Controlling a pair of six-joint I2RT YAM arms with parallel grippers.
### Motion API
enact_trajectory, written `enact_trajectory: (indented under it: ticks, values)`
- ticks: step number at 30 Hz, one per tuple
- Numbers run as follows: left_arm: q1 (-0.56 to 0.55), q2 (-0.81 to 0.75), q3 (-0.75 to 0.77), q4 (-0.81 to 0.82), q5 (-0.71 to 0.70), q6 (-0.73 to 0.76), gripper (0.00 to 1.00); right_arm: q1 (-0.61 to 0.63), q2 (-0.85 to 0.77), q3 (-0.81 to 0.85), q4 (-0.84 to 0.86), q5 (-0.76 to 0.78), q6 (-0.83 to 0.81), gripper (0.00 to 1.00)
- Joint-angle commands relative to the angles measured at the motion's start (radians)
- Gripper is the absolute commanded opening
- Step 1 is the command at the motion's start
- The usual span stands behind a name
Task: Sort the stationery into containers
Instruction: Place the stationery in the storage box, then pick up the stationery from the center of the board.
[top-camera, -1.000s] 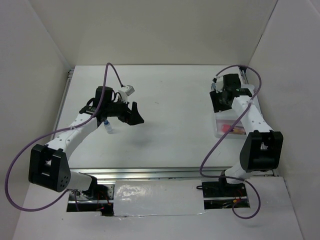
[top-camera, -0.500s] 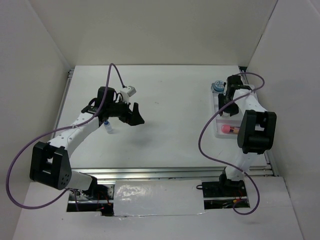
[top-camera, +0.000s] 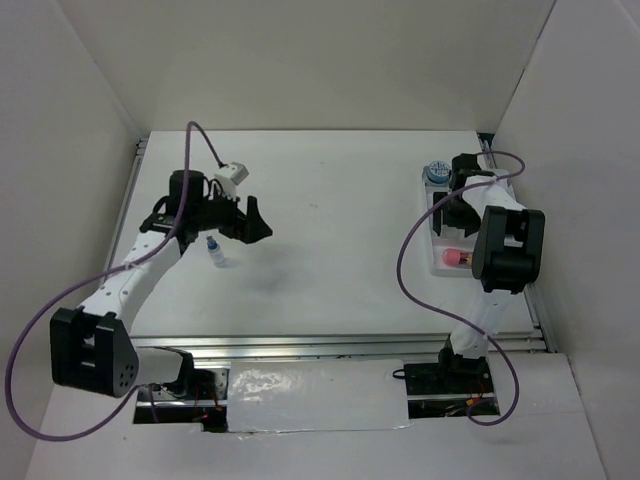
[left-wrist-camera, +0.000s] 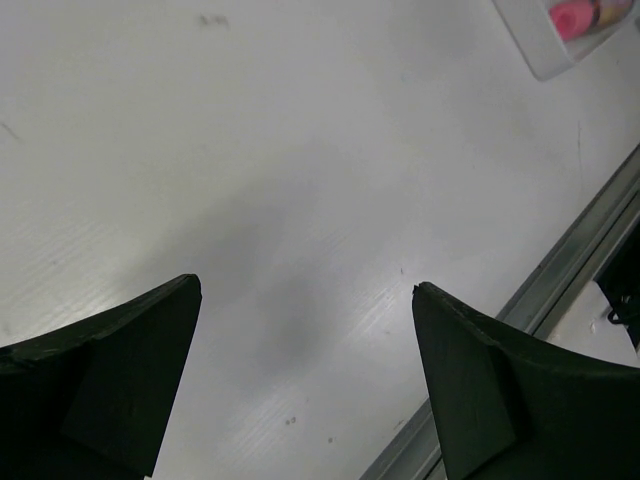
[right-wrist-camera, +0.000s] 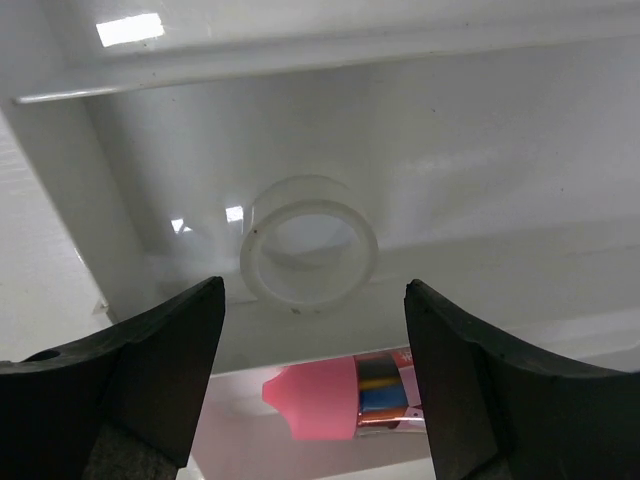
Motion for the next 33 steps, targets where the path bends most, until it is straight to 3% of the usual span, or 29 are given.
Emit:
enact_trajectory:
  ticks: [1,5,8,15,20,25,33]
  values:
    - [0.076,-0.134,-0.028,0.059,0.079,0.006,0.99,-0.008,-0.001,0.040,0.017,0.003,0.016,0.79]
    - [0.213,-0.295,-0.041,0.054,0.113,0.000,0.99,-0.008,-0.048,0.045,-0.008,-0.054,0.011,0.80]
    - [0.341,-0.354,-0.013,-0.067,0.178,0.080,0.99,-0.008,-0.151,0.014,-0.009,-0.146,-0.004,0.79]
    - [0.632,-0.392,-0.031,-0.474,0.396,0.532,0.94,-0.002,-0.344,-0.001,-0.069,-0.489,-0.067,0.79]
    - [0.653,-0.395,-0.131,-0.525,0.337,0.669,0.89,0.018,-0.387,-0.015,-0.074,-0.561,-0.069,0.79]
    - [0.673,-0.361,-0.165,-0.401,0.298,0.605,0.89,0.035,-0.377,-0.024,-0.080,-0.592,-0.060,0.78]
    - [0.662,-0.256,-0.203,-0.302,0.244,0.669,0.88,0.050,-0.384,-0.017,-0.092,-0.601,-0.067,0.78]
